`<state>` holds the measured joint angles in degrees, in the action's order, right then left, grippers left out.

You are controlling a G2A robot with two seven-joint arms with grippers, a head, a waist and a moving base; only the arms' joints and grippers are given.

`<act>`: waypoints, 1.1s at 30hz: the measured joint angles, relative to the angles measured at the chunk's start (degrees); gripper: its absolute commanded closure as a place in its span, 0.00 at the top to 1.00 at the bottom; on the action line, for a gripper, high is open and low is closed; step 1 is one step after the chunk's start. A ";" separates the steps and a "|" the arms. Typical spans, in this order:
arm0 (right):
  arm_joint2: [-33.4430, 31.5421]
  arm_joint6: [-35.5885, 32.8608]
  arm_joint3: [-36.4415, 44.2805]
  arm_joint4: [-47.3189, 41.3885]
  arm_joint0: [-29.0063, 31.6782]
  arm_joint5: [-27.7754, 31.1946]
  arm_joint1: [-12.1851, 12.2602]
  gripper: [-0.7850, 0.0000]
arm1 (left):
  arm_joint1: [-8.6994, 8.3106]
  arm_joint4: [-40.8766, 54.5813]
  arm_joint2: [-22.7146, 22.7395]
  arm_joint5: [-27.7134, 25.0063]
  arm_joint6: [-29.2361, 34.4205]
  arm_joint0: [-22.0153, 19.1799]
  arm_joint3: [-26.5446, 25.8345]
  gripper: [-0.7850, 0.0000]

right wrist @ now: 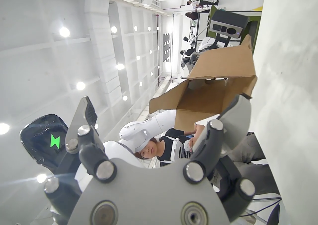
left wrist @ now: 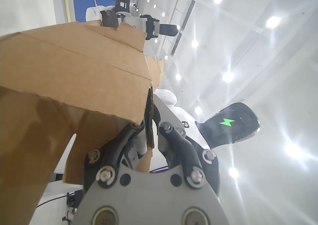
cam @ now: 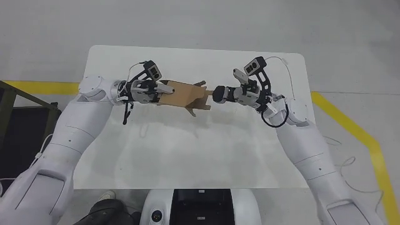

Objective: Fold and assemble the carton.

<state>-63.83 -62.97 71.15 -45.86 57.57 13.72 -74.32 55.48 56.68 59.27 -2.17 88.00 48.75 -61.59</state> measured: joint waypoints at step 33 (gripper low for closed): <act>4.57 3.93 -4.74 10.99 -0.03 -3.29 -0.46 1.00 | 0.33 3.59 3.36 3.47 0.00 0.69 -4.23 0.00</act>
<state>-59.26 -59.03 66.41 -34.87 57.54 10.43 -74.78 55.81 60.27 62.63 1.30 88.00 49.44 -65.82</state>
